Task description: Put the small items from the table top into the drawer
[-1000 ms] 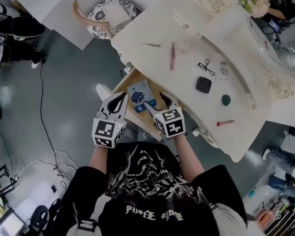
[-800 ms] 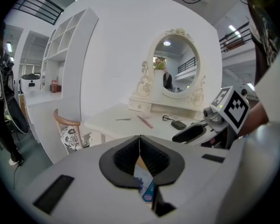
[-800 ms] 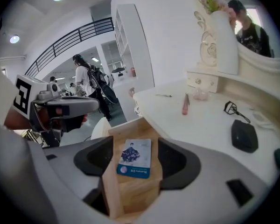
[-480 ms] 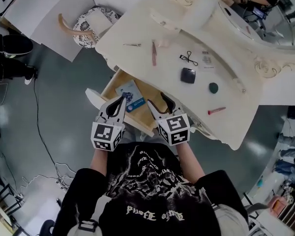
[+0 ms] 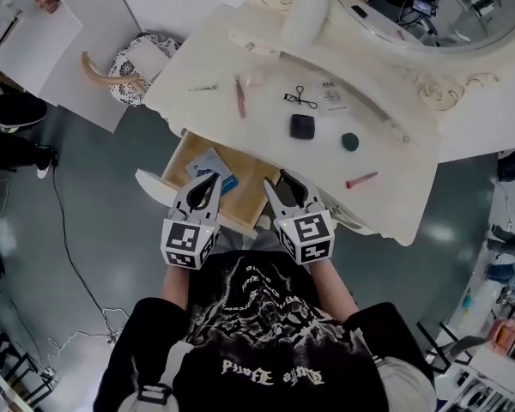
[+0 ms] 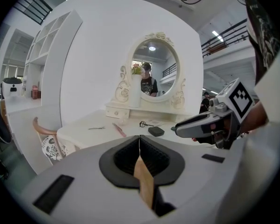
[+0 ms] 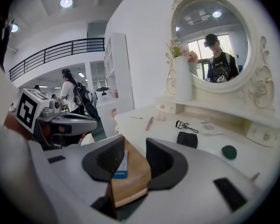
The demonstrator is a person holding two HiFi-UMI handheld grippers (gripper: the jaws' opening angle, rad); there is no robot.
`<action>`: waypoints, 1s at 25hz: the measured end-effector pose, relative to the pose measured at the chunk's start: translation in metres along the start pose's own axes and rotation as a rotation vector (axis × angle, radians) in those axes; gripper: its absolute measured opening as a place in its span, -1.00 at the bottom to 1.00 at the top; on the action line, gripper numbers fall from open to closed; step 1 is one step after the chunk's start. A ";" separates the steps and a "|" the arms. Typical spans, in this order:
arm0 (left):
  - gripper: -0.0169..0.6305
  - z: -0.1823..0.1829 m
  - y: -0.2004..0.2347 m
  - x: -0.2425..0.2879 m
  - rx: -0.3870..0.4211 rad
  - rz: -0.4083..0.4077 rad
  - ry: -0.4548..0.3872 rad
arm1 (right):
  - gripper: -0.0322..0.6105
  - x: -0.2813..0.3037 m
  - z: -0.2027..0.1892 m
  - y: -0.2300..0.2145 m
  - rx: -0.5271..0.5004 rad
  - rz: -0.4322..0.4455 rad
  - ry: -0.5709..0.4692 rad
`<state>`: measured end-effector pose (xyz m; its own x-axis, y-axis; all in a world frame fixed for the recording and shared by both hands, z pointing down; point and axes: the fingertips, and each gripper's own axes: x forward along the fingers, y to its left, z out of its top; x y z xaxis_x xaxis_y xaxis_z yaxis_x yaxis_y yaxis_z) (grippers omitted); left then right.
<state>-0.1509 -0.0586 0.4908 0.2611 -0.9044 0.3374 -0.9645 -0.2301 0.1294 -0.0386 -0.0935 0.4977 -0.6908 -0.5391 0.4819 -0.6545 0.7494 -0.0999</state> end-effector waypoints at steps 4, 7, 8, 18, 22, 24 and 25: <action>-0.90 0.005 -0.013 0.006 0.015 -0.022 -0.008 | -0.61 -0.015 0.003 -0.017 -0.002 -0.062 -0.042; -0.90 0.008 -0.021 0.010 0.023 -0.035 -0.014 | -0.77 -0.024 0.003 -0.029 -0.006 -0.106 -0.065; -0.90 0.008 -0.024 0.012 0.025 -0.041 -0.016 | -0.78 -0.026 0.002 -0.033 -0.006 -0.117 -0.069; -0.90 0.011 -0.046 0.022 0.023 -0.064 -0.035 | -0.87 -0.044 -0.011 -0.058 0.003 -0.185 -0.080; -0.90 0.009 -0.052 0.024 0.041 -0.066 -0.027 | -0.87 -0.047 -0.015 -0.062 -0.004 -0.186 -0.077; -0.90 0.009 -0.054 0.025 0.042 -0.066 -0.028 | -0.87 -0.048 -0.017 -0.063 -0.014 -0.186 -0.074; -0.90 0.009 -0.055 0.026 0.042 -0.066 -0.029 | -0.87 -0.048 -0.017 -0.064 -0.019 -0.186 -0.073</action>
<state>-0.0913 -0.0725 0.4841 0.3233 -0.8968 0.3021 -0.9463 -0.3039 0.1107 0.0415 -0.1091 0.4961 -0.5793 -0.6947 0.4264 -0.7674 0.6412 0.0021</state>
